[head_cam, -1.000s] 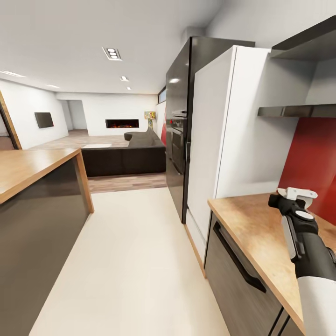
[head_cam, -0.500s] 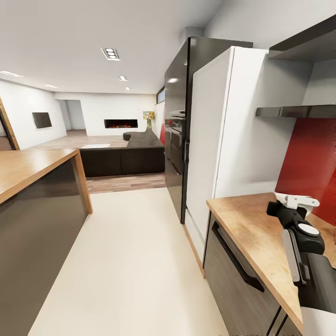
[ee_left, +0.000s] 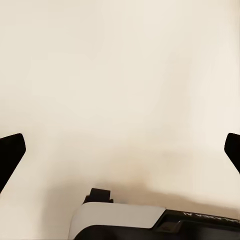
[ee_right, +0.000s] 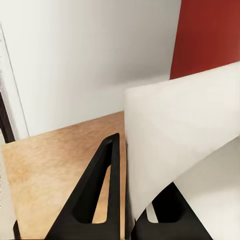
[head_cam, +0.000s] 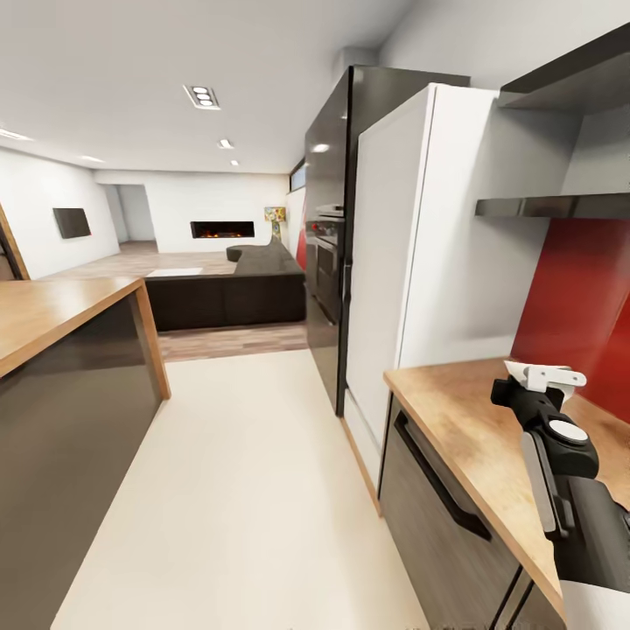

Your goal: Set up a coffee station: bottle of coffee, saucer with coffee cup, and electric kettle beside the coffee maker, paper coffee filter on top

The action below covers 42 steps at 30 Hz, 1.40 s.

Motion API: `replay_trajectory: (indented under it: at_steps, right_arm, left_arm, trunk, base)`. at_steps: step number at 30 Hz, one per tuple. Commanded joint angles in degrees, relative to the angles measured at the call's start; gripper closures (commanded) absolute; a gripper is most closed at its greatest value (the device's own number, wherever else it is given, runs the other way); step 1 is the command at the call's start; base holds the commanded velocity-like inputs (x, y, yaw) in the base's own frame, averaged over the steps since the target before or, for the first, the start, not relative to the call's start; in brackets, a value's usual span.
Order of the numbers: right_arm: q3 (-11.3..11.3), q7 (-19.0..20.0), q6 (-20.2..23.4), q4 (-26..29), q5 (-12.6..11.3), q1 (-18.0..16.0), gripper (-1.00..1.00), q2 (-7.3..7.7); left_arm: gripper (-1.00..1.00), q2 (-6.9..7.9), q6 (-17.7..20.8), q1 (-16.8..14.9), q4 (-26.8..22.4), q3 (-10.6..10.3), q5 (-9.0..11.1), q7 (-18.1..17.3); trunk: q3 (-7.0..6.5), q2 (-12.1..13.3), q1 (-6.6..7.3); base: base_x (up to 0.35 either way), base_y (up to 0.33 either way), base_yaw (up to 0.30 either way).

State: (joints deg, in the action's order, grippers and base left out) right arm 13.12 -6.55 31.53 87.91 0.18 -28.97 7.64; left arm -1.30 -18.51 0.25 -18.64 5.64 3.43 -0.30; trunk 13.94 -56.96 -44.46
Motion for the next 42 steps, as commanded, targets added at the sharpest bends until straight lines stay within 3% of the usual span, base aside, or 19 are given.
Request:
replay_trajectory:
  at_steps: [1,11,19,23,29,42]
  right_arm:
    - [-0.03,-0.04,0.29,0.07,-0.26,-0.04,1.00,0.01]
    - [-0.03,-0.04,0.29,0.15,-0.26,-0.03,1.00,0.01]
    - [-0.03,-0.04,0.29,0.15,-0.11,-0.03,1.00,0.01]
    - [-0.03,-0.04,0.29,0.15,-0.09,-0.03,1.00,0.01]
    - [-0.03,-0.04,0.22,0.15,-0.09,-0.03,1.00,0.01]
    - [-0.03,-0.04,0.20,0.15,-0.09,-0.03,1.00,0.01]
  left_arm:
    - [-1.00,-0.02,-0.06,0.02,-0.08,0.07,0.35,-0.05]
    - [-1.00,-0.03,-0.11,0.02,-0.08,0.07,0.35,-0.05]
    - [-1.00,0.10,-0.13,0.02,-0.16,0.36,0.40,0.04]
    - [-1.00,0.46,-0.12,0.02,-1.46,1.29,0.51,0.07]
    - [-1.00,0.57,-0.20,0.02,-1.71,4.58,0.52,-0.02]
    - [-1.00,0.50,-0.21,0.02,-1.75,5.30,0.53,-0.05]
  trunk:
    - [0.07,-0.05,0.00]
    - [0.08,-0.05,0.00]
    - [0.08,-0.05,0.00]
    - [0.08,-0.05,0.00]
    - [0.08,-0.05,0.00]
    - [0.08,-0.05,0.00]
  base:
    - [-0.176,0.139,-0.002]
    - [-0.231,0.183,-0.003]
    - [-0.042,0.034,-0.245]
    - [-0.002,0.001,-0.277]
    - [0.000,0.000,-0.278]
    - [0.000,0.000,-0.278]
